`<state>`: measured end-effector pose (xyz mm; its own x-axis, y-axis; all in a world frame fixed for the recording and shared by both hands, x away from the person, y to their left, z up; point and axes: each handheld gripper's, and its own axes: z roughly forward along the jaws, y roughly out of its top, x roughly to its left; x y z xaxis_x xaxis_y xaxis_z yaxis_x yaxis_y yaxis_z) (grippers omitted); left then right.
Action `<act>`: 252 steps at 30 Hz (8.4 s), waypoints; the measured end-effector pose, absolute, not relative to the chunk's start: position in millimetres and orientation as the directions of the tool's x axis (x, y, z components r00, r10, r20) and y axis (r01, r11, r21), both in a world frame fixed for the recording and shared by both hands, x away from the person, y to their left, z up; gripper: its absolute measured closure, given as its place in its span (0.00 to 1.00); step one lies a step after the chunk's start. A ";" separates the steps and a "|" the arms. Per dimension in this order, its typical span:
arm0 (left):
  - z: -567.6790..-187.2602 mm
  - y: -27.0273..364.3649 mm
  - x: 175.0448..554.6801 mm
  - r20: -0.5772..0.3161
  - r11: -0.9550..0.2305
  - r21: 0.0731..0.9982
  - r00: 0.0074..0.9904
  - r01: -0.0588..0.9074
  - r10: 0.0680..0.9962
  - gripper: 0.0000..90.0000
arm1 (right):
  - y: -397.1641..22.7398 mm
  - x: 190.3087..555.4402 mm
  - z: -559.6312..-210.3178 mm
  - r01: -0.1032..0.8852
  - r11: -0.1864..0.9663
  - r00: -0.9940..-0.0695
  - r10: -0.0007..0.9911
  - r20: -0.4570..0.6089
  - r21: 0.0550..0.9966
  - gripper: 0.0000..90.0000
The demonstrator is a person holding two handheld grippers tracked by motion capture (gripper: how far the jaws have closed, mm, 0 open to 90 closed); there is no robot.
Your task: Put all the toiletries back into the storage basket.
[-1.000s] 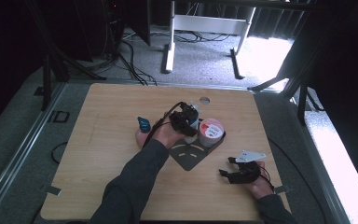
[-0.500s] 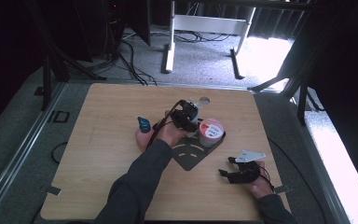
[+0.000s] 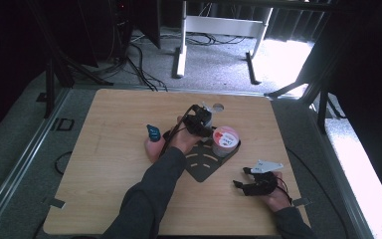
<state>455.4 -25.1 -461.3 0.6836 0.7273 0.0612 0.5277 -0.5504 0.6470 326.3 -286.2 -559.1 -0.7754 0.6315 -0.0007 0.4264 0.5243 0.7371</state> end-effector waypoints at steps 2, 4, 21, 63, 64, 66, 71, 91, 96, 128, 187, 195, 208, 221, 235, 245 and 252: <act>-464.0 -26.8 457.2 0.061 -0.548 0.647 0.680 0.530 0.731 0.61 | -286.2 326.4 -559.2 0.425 0.525 -0.776 0.631 -0.002 0.737 0.33; -466.9 -28.8 458.6 0.066 -0.548 0.643 0.674 0.535 0.736 0.61 | -286.2 326.4 -559.2 0.424 0.526 -0.776 0.631 -0.003 0.737 0.33; -474.1 -33.2 471.6 0.038 -0.518 0.652 0.659 0.553 0.751 0.61 | -286.3 326.4 -559.1 0.425 0.527 -0.777 0.630 -0.003 0.736 0.33; -469.2 -38.0 480.4 -0.014 -0.506 0.643 0.669 0.575 0.743 0.57 | -286.0 326.4 -559.2 0.423 0.527 -0.778 0.629 -0.003 0.737 0.33; -468.9 -37.7 480.0 -0.011 -0.506 0.645 0.669 0.573 0.743 0.57 | -286.0 326.4 -559.2 0.423 0.528 -0.778 0.628 -0.004 0.737 0.33; -469.0 -37.2 479.3 -0.007 -0.509 0.644 0.670 0.571 0.743 0.57 | -286.0 326.4 -559.2 0.422 0.528 -0.778 0.628 -0.004 0.737 0.33; -470.3 -34.9 478.8 -0.020 -0.490 0.655 0.662 0.575 0.750 0.60 | -286.0 326.4 -559.2 0.422 0.528 -0.778 0.628 -0.004 0.737 0.33; -472.8 -38.3 476.8 -0.017 -0.473 0.685 0.662 0.553 0.749 0.61 | -286.0 326.5 -559.2 0.422 0.528 -0.778 0.628 -0.004 0.737 0.33; -474.7 -40.5 475.5 -0.007 -0.461 0.704 0.654 0.540 0.756 0.62 | -286.0 326.4 -559.2 0.423 0.527 -0.778 0.629 -0.003 0.737 0.33; -467.6 -22.8 453.7 0.002 -0.492 0.682 0.671 0.541 0.742 0.52 | -286.0 326.4 -559.2 0.422 0.529 -0.779 0.627 -0.004 0.737 0.33; -450.4 47.4 385.0 -0.027 -0.505 0.740 0.770 0.445 0.638 0.56 | -287.1 321.2 -559.3 0.431 0.521 -0.767 0.642 -0.006 0.737 0.33; -450.3 54.3 374.2 0.003 -0.513 0.746 0.768 0.424 0.640 0.56 | -287.3 319.8 -559.3 0.437 0.514 -0.760 0.650 -0.004 0.738 0.34; -457.2 68.9 363.1 -0.020 -0.502 0.750 0.773 0.431 0.634 0.55 | -287.7 319.5 -559.3 0.438 0.512 -0.757 0.654 -0.005 0.739 0.35; -458.1 87.2 353.9 -0.024 -0.514 0.743 0.785 0.428 0.619 0.55 | -287.8 319.3 -559.2 0.443 0.508 -0.751 0.661 -0.004 0.739 0.36; -459.0 102.6 348.5 -0.015 -0.506 0.747 0.773 0.431 0.635 0.55 | -287.9 319.3 -559.2 0.445 0.506 -0.750 0.661 -0.001 0.739 0.36; -456.2 115.0 345.9 -0.014 -0.490 0.755 0.758 0.436 0.652 0.55 | -288.1 319.6 -559.2 0.444 0.506 -0.753 0.658 0.002 0.739 0.35; -455.6 125.2 347.5 -0.020 -0.476 0.753 0.739 0.453 0.673 0.54 | -287.9 319.5 -559.2 0.443 0.508 -0.754 0.657 0.000 0.739 0.35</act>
<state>347.5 125.2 -455.6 0.7395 0.6729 -0.0197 0.4534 -0.4762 0.7534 319.5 -287.9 -559.2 -0.7536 0.6573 -0.0001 0.4428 0.5077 0.7390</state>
